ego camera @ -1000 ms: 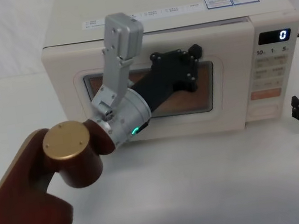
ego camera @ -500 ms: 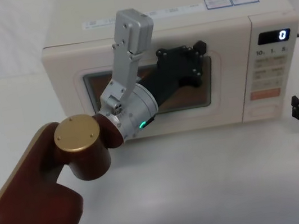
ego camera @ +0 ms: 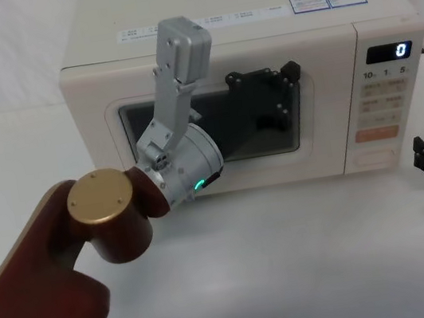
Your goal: Press the button to open the microwave door with one hand; close the microwave door with the other hand.
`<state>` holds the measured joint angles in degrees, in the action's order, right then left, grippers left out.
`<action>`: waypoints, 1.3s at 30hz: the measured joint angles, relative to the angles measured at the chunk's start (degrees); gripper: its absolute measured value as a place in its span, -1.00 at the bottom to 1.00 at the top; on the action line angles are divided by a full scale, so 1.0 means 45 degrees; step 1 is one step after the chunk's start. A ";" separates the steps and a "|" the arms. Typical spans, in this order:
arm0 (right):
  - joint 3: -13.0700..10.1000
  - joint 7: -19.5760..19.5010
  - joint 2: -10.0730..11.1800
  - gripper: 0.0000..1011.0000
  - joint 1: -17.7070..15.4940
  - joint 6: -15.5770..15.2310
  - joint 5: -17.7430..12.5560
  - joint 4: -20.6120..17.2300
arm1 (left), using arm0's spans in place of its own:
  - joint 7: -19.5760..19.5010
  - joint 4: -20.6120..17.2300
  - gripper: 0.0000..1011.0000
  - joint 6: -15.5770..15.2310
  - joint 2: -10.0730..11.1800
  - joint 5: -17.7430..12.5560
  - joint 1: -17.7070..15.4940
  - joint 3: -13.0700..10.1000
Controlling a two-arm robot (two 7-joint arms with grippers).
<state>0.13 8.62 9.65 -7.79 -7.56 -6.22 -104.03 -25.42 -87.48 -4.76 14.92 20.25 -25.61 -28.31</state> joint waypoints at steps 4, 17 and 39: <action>0.0000 0.0000 0.0000 0.98 0.0000 0.0000 0.0000 0.0000 | -0.0191 -0.0454 -1.00 0.0051 0.0253 0.0231 0.0269 -0.0052; 0.0001 0.0000 0.0000 0.98 0.0000 0.0000 0.0000 0.0000 | 0.0316 -0.1720 -1.00 0.0030 0.0962 0.0706 0.1566 0.0307; 0.0000 0.0000 0.0000 0.98 0.0000 0.0000 0.0000 0.0000 | 0.2365 -0.2615 -1.00 0.0834 0.1046 0.0707 0.4605 0.1768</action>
<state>0.13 8.62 9.65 -7.79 -7.56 -6.23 -104.03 -14.77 -99.25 -1.01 19.62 23.43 -4.89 -20.35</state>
